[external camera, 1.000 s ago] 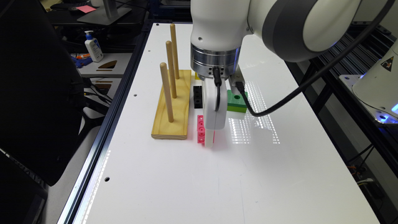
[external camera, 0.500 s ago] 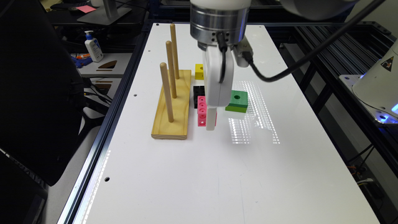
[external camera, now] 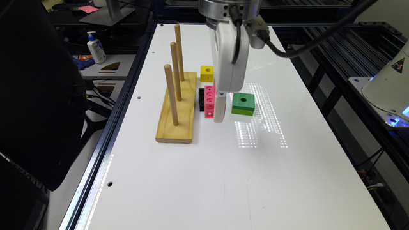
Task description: Pick up pink block.
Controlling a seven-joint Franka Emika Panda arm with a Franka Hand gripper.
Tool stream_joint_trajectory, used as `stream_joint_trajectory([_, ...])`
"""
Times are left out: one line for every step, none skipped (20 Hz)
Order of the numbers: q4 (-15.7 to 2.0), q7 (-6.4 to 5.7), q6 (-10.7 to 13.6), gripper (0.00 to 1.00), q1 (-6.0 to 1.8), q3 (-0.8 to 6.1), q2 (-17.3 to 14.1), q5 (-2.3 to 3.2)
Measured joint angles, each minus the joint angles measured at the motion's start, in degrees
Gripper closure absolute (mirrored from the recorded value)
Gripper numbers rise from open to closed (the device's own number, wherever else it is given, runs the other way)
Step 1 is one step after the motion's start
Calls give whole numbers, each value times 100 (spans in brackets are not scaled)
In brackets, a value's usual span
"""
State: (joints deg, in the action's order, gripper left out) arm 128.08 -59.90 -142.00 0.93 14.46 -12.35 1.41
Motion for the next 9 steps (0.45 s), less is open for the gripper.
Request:
stream_joint_trajectory([-7, 0, 2, 100, 0, 0, 15, 0])
stream_joint_trajectory([-16, -1, 42, 100, 0, 1, 70, -1])
stream_joint_trajectory([-22, -2, 122, 100, 0, 4, 165, -7])
stream_joint_trajectory([-25, -3, 219, 100, 0, 9, 269, -17])
stream_joint_trajectory([-25, -3, 322, 100, 0, 14, 379, -30])
stream_joint_trajectory([-26, -3, 426, 100, 0, 21, 489, -42])
stream_joint_trajectory([-25, -3, 528, 100, 0, 27, 594, -55])
stream_joint_trajectory([-25, -4, 611, 100, 0, 32, 680, -64])
stream_joint_trajectory([-23, -4, 670, 100, 0, 35, 744, -71])
